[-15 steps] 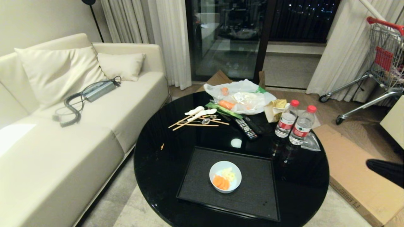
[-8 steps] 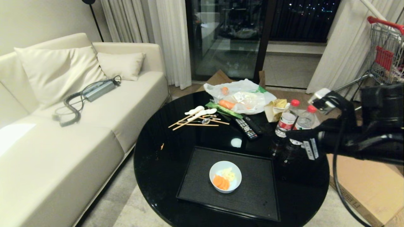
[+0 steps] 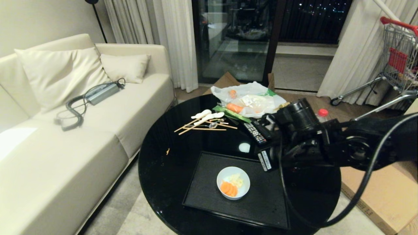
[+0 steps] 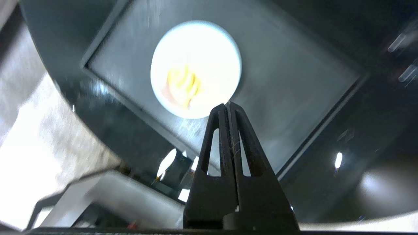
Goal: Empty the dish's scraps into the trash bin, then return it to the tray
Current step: Pick up the bowl with leftover food
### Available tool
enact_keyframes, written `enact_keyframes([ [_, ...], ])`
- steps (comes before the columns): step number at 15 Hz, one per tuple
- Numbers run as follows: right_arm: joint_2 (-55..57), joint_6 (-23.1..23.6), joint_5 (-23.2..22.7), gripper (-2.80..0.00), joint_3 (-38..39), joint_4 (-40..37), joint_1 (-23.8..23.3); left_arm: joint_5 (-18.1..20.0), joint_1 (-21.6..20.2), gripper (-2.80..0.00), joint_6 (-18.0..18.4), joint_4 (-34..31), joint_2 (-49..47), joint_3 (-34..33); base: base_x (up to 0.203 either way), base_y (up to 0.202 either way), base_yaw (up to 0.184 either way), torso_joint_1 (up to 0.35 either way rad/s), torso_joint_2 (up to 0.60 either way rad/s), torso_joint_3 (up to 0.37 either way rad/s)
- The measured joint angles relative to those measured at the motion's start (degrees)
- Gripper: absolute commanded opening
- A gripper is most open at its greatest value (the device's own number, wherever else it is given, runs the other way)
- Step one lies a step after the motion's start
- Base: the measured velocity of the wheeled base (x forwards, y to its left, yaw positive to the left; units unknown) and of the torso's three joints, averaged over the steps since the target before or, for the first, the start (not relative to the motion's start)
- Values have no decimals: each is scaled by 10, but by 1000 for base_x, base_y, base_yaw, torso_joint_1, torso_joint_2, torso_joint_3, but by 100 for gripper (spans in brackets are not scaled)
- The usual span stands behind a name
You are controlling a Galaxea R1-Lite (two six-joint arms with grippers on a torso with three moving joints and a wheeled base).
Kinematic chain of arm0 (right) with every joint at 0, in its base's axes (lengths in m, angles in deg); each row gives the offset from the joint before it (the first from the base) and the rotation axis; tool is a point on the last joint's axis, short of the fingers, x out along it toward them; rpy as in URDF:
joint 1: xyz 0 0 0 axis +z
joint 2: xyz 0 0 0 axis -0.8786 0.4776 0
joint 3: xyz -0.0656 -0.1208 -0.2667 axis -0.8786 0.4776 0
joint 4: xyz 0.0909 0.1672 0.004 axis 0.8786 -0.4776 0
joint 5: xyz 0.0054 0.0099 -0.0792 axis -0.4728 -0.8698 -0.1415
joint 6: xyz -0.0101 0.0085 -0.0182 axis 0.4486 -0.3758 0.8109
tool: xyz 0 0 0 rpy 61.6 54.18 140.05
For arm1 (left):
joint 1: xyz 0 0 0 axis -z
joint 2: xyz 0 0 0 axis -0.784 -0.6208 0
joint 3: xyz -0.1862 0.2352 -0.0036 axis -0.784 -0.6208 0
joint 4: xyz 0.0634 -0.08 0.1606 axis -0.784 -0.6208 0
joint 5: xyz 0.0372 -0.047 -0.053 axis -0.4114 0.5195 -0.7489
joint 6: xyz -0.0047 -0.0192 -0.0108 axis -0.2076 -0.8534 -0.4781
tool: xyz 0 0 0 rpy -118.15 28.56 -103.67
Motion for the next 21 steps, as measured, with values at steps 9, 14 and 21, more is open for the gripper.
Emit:
enact_keyframes([
  [9,162,-75,29,0,-184,-153,19,0,0,-280,0,0,0,0,0,0,0,0,0,0],
  [14,240,-76,67,0,-279,-225,22,0,0,-280,0,0,0,0,0,0,0,0,0,0],
  [21,316,-118,104,0,-328,-241,22,0,0,-280,0,0,0,0,0,0,0,0,0,0],
])
